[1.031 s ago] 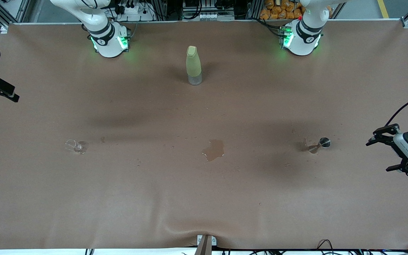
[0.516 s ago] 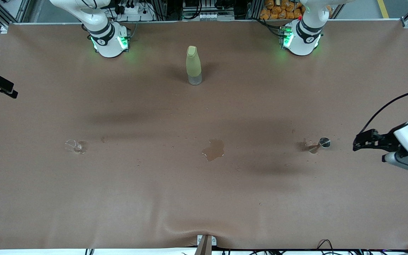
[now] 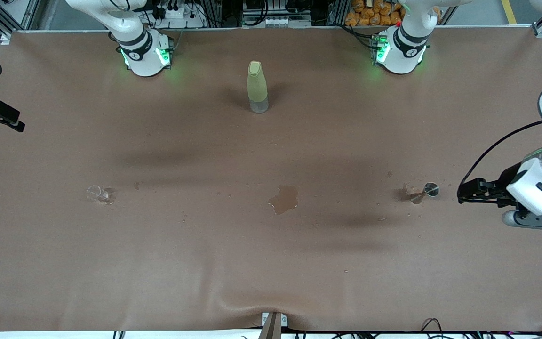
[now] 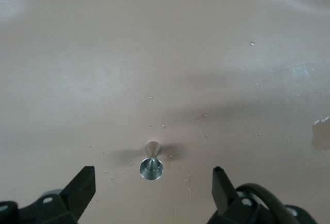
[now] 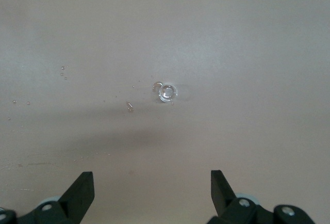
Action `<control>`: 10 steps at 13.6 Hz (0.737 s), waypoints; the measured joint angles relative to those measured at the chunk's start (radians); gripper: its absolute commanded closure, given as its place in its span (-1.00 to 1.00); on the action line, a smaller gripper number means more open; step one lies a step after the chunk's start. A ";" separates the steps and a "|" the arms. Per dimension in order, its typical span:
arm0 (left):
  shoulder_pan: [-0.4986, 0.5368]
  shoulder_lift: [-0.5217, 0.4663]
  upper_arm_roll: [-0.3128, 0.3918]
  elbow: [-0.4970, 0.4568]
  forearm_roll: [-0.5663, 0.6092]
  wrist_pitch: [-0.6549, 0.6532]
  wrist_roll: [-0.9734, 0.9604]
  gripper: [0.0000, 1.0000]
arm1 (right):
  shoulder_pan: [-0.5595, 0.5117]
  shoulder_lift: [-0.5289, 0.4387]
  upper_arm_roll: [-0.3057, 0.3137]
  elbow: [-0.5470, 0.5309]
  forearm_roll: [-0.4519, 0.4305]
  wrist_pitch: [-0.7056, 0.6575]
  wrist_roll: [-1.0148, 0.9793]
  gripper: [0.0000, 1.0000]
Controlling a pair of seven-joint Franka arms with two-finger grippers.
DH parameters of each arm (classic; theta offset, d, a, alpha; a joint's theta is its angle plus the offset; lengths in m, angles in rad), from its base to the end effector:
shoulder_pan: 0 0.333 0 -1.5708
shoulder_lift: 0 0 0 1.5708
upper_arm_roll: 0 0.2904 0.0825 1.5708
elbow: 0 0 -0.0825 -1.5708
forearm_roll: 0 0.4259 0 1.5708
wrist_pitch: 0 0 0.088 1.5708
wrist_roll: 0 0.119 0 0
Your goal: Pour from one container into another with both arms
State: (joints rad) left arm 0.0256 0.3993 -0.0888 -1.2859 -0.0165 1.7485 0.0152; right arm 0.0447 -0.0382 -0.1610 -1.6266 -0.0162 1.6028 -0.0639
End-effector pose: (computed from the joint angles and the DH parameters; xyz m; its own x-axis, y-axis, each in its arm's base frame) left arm 0.7157 -0.0366 0.4896 0.9957 -0.0661 0.0653 -0.0694 -0.9963 0.0499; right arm 0.5841 -0.0716 0.5833 0.9986 -0.0518 0.0132 -0.0520 -0.9986 0.0109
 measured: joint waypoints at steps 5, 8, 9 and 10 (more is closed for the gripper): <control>0.032 -0.054 0.001 -0.015 -0.008 -0.099 -0.013 -1.00 | 0.000 0.000 -0.004 0.000 0.000 0.001 0.000 -1.00; 0.058 -0.081 0.001 -0.019 -0.045 -0.106 -0.019 -1.00 | 0.001 0.000 -0.004 0.000 0.000 0.001 0.000 -1.00; 0.064 -0.091 0.000 -0.022 -0.049 -0.106 -0.033 -1.00 | 0.001 0.000 -0.004 0.000 0.000 0.000 0.000 -1.00; 0.065 -0.101 -0.001 -0.025 -0.050 -0.106 -0.063 -1.00 | 0.001 0.000 -0.004 0.000 0.000 -0.001 0.000 -1.00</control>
State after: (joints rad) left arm 0.0902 0.2980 -0.0894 -1.3109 -0.0669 1.6426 -0.0475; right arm 0.0461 -0.0381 -0.1650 -1.6269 -0.0162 1.6022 -0.0639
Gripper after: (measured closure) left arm 0.000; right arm 0.000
